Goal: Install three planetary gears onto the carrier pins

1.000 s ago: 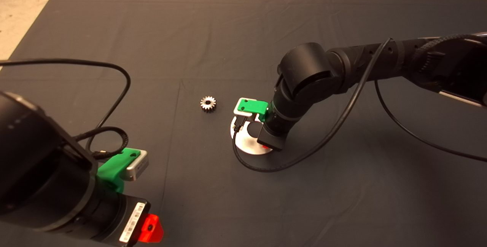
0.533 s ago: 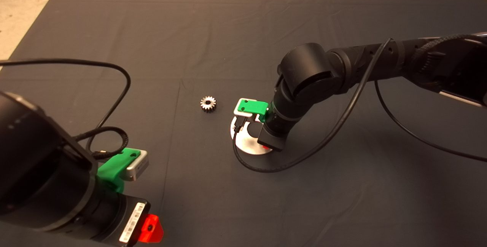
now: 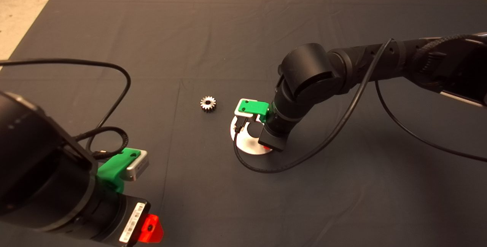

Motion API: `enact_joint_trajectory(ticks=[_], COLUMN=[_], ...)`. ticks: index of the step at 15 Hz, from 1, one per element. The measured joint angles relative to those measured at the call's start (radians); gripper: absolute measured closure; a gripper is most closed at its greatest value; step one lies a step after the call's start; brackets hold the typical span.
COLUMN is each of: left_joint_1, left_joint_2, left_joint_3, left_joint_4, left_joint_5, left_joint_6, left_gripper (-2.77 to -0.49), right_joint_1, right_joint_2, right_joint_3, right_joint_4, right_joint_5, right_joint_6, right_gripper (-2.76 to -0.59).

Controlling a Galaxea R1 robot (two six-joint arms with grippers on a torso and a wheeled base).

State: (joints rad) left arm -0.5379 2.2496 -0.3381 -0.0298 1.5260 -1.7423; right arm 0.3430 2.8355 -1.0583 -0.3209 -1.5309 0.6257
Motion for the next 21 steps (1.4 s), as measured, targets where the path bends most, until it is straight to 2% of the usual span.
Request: enact_joint_trajectory(ticks=[14,21], left_joint_1=[0.0,0.0], left_joint_2=[0.0,0.0], left_joint_3=[0.0,0.0], left_joint_4=[0.0,0.0], left_joint_5=[0.0,0.0], left_joint_6=[0.0,0.0], left_gripper=[-2.75,-2.75], right_joint_1=[-0.003,-0.027], right_joint_2=[-0.004,-0.01], right_joint_3=[0.0,0.0], right_joint_4=[0.0,0.0], right_joint_5=[0.0,0.001], right_joint_6=[0.0,0.0], right_gripper=[-1.04,-1.05])
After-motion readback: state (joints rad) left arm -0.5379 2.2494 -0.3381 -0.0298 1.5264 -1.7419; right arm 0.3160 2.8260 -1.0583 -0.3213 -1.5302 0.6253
